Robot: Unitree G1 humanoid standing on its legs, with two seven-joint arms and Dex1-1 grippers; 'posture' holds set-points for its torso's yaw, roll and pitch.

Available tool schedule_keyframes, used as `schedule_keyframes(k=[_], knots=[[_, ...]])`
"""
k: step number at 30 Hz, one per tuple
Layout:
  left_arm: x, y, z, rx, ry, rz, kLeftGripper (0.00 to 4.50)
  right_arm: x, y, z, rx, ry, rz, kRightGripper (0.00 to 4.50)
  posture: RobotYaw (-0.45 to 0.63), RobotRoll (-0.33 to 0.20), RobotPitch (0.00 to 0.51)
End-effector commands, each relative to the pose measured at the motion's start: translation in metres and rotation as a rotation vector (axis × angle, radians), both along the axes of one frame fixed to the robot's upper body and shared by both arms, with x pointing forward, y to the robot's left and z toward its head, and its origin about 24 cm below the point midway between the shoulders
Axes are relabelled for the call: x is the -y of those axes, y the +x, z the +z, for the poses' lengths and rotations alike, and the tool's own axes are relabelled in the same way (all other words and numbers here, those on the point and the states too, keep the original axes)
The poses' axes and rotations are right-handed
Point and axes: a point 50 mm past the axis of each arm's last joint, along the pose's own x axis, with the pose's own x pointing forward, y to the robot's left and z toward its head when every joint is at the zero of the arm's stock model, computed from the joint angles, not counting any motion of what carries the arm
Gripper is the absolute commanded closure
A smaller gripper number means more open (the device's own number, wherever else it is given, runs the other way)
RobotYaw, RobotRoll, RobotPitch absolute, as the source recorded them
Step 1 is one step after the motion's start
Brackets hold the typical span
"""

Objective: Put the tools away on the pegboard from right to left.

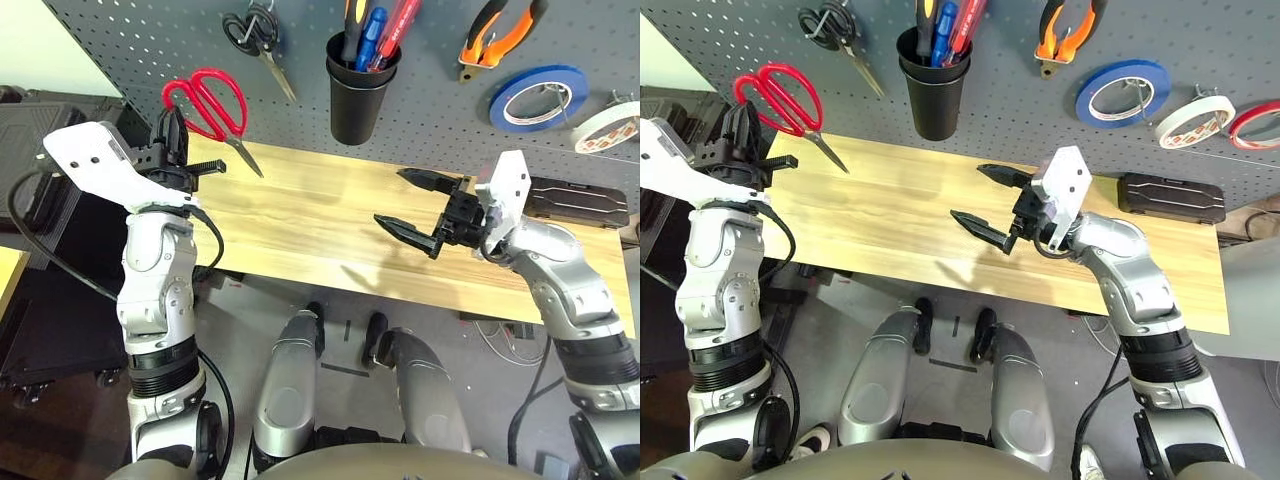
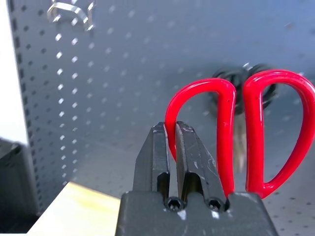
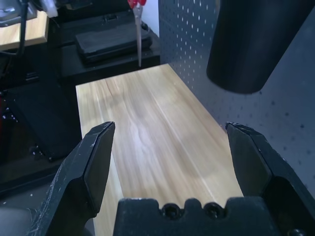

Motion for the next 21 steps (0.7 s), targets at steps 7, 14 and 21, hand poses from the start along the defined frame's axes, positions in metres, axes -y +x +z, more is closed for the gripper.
schedule_keyframes(k=[7, 14, 21], knots=[[0.002, 0.001, 0.015, 0.035, 0.036, -0.052, 4.47, 0.003, -0.005, 0.015, 0.018, 0.017, 0.023, 0.00, 0.20, 0.000, 0.265], [0.001, 0.006, 0.018, 0.036, 0.051, -0.066, 4.47, 0.003, -0.007, 0.017, 0.030, 0.021, 0.025, 0.00, 0.20, 0.000, 0.261], [-0.001, 0.021, 0.014, 0.008, 0.077, -0.086, 4.47, -0.001, -0.005, 0.018, 0.037, 0.029, 0.022, 0.00, 0.19, 0.000, 0.259]])
